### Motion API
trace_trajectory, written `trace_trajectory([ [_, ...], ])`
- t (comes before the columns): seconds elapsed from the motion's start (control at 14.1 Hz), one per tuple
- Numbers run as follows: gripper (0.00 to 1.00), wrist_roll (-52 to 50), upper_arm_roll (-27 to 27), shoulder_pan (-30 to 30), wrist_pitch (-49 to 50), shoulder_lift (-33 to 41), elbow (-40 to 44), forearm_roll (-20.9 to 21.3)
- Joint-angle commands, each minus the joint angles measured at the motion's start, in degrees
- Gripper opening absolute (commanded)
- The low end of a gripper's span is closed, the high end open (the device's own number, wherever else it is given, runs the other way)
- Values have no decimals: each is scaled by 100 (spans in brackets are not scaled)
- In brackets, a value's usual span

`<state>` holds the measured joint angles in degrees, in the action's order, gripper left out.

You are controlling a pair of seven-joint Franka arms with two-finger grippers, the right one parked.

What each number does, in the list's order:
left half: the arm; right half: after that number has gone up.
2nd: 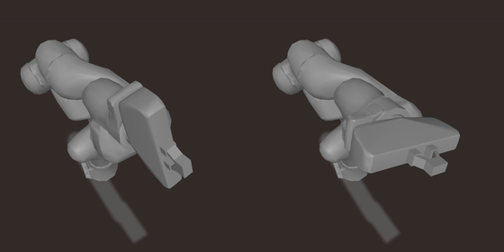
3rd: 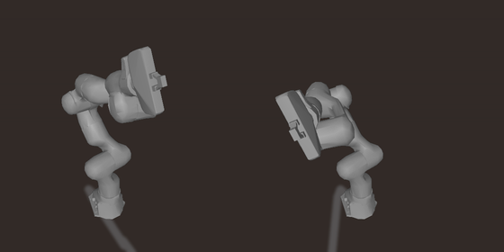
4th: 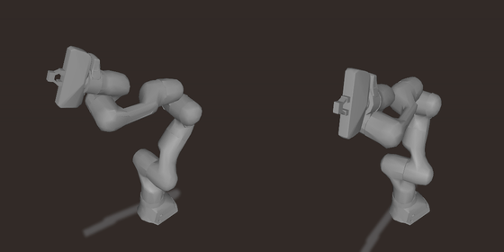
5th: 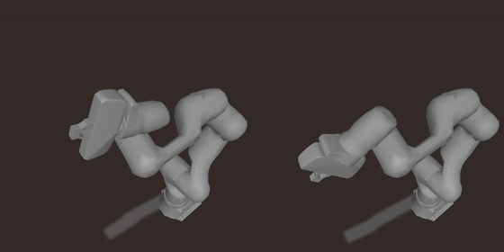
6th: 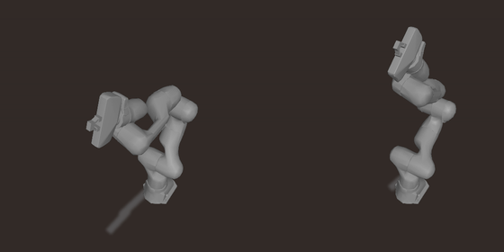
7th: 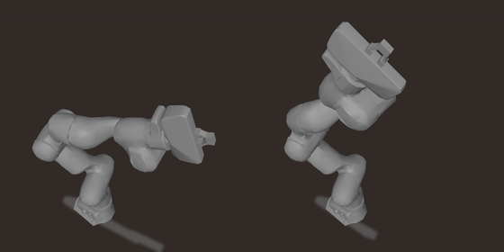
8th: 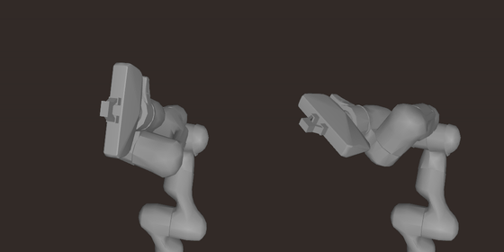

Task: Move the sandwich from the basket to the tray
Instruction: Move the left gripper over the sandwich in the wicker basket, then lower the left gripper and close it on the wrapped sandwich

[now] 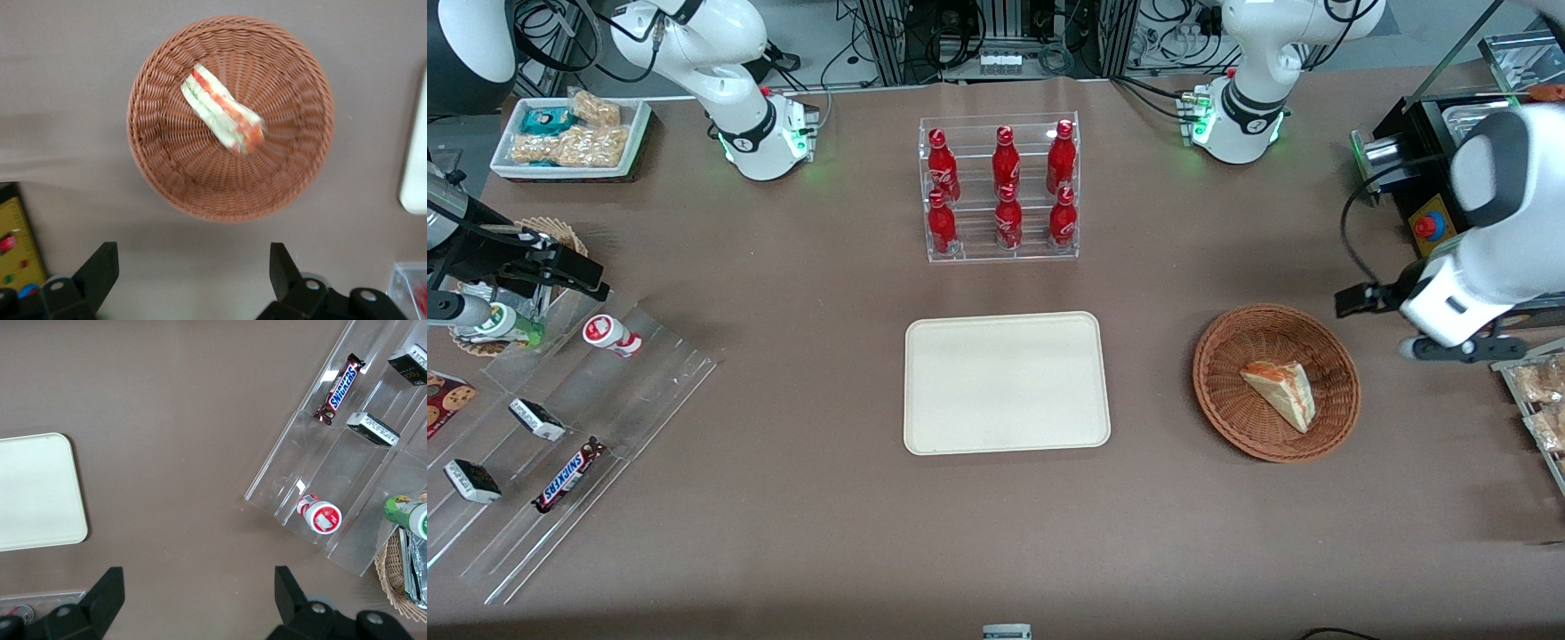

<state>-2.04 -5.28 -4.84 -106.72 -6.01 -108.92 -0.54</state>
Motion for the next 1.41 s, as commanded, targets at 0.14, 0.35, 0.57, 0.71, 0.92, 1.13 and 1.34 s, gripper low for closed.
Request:
trace_trajectory([
  [0.14, 100, -2154, 53, -8, -1832, 92, -1191, 89],
  [0.35, 100, -4291, 71, -43, -2467, -224, -1290, 89],
  [0.57, 100, -5295, 79, -183, -3020, -593, -1246, 81],
  [0.71, 100, -5596, 88, -228, -3433, -848, -1237, 80],
  [0.92, 100, -5606, 97, -228, -3619, -1235, -1184, 63],
  [1.13, 21, -5605, 97, -228, -3585, -1350, -1263, 54],
  [1.34, 4, -5588, 114, -228, -3217, -1236, -1089, 37],
])
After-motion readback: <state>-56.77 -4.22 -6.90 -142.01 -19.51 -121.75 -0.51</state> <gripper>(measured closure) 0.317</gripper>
